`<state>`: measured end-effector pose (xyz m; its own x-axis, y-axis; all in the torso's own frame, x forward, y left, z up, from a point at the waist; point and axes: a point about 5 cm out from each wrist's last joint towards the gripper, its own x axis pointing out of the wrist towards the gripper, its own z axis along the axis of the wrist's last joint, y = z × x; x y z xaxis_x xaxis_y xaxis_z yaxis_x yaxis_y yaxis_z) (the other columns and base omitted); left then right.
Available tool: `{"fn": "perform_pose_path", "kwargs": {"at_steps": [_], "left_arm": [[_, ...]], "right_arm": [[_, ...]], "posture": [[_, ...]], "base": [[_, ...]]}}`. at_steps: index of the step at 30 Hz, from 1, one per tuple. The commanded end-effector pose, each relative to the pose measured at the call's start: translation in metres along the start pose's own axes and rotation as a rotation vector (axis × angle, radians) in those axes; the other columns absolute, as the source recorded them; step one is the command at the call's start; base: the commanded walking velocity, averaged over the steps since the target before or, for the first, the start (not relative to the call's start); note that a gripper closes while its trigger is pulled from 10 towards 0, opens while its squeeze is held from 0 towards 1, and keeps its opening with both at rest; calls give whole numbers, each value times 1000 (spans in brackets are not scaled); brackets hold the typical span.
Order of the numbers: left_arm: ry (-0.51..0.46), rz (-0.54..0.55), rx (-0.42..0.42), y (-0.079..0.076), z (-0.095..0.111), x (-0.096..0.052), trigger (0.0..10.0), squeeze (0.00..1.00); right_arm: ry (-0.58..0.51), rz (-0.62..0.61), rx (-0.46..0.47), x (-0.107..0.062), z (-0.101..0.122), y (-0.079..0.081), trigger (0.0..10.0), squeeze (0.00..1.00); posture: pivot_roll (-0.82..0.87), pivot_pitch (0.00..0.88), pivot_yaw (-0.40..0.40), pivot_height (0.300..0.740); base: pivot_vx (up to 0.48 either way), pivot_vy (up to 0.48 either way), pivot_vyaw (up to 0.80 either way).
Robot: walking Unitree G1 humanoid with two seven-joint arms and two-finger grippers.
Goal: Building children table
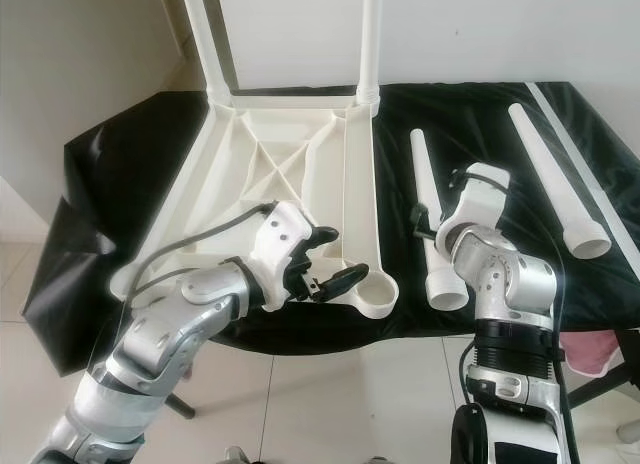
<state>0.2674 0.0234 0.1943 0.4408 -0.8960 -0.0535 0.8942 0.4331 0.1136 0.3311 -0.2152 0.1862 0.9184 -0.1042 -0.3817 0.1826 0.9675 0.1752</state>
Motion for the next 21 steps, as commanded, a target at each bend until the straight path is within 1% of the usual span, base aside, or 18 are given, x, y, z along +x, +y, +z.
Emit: {"fn": "perform_pose_path", "kwargs": {"at_steps": [1, 2, 4, 5, 6, 11, 13, 16, 21], "left_arm": [[-4, -104, 6, -6, 3, 1, 10000, 0], [-4, -104, 6, -6, 3, 1, 10000, 0], [-9, -93, 6, -5, 5, 1, 10000, 0], [-9, -93, 6, -5, 5, 1, 10000, 0], [-12, -85, 5, -3, 6, 1, 10000, 0], [-15, -77, 5, -3, 6, 1, 10000, 0], [-15, -77, 5, -3, 6, 1, 10000, 0], [-22, -65, -2, -2, 7, 3, 10000, 0], [-26, -57, -2, -1, 8, 3, 10000, 0]], "right_arm": [[54, -12, -34, 2, 0, -2, 10000, 0], [54, -12, -34, 2, 0, -2, 10000, 0], [113, -38, -65, 4, -5, -8, 10000, 0], [113, -38, -65, 4, -5, -8, 10000, 0], [161, -49, -74, 5, -9, -11, 10000, 0], [204, -52, -80, 7, -13, -14, 10000, 0], [204, -52, -80, 7, -13, -14, 10000, 0], [235, -41, -89, 12, -14, -17, 10000, 0], [272, -24, -91, 19, -17, -15, 10000, 0]], "posture": [[-59, 19, 30, 740], [-59, 19, 30, 740], [-57, 18, 24, 740], [-57, 18, 24, 740], [-55, 18, 19, 740], [-53, 18, 12, 740], [-53, 18, 12, 740], [-55, 20, 6, 740], [-59, 21, 5, 740]], "base": [[0, 0, 0], [0, 0, 0], [0, 0, 0], [0, 0, 0], [0, 0, 0], [0, 0, 0], [0, 0, 0], [0, 0, 0], [0, 0, 0]]}}
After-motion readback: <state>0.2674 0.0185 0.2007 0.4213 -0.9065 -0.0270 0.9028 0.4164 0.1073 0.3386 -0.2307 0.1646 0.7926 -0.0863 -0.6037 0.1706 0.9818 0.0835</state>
